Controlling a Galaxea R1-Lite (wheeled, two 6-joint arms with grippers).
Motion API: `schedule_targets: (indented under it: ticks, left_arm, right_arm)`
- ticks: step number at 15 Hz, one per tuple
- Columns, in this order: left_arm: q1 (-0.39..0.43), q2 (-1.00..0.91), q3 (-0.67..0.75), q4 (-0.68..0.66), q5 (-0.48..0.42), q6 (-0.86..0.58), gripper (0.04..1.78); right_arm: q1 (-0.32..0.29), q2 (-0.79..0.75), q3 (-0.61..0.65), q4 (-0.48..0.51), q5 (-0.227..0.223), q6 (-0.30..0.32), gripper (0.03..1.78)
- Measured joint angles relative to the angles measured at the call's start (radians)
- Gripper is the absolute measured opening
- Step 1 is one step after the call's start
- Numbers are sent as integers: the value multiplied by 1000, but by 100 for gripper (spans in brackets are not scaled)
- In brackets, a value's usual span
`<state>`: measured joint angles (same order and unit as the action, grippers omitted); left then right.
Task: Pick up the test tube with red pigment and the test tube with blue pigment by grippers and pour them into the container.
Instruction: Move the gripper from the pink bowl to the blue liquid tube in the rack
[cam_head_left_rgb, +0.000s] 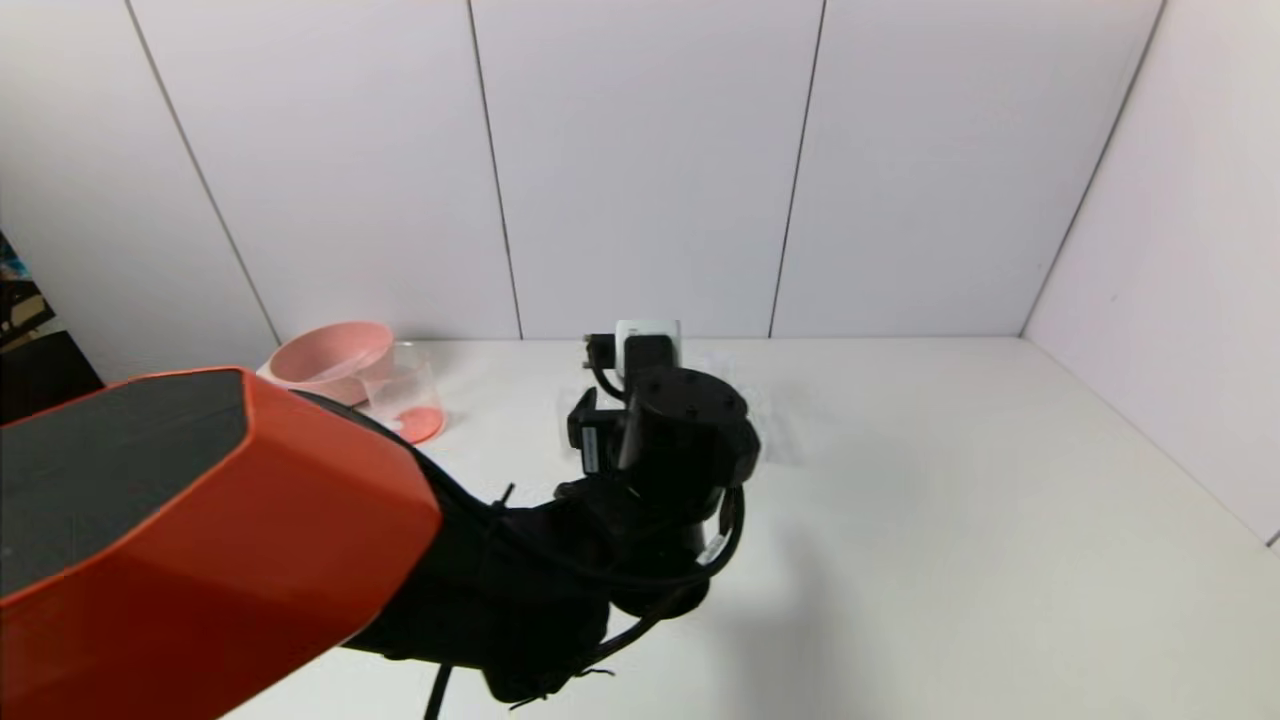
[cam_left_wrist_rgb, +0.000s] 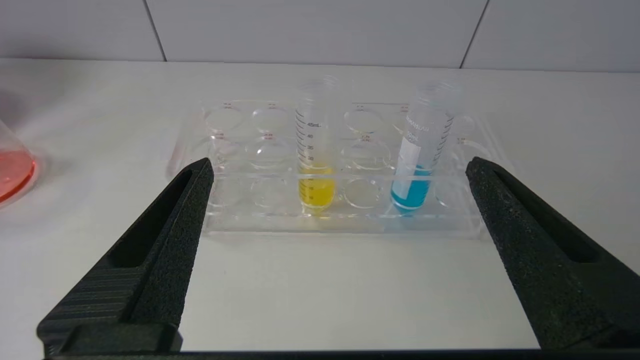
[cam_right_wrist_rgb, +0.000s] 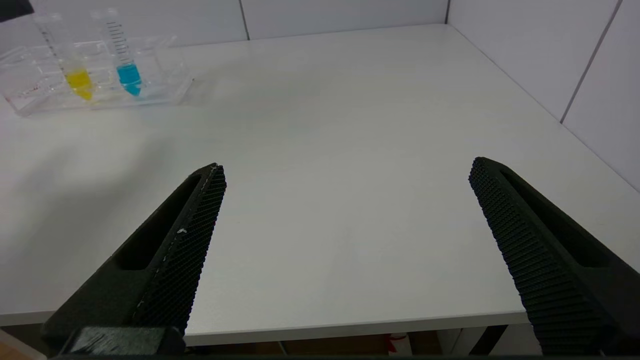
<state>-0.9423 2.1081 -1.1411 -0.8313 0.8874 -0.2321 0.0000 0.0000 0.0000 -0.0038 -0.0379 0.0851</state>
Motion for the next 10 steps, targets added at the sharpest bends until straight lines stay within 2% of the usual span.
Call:
schedule_targets:
  ticks: [3,10]
  left_arm:
    - [-35,119,-152,12,67,-4,176]
    - [-57,260,-291,23,74,15,176]
  right_arm:
    - [0,0,0,0,0,0,177]
    - [0,0,0,0,0,0,177]
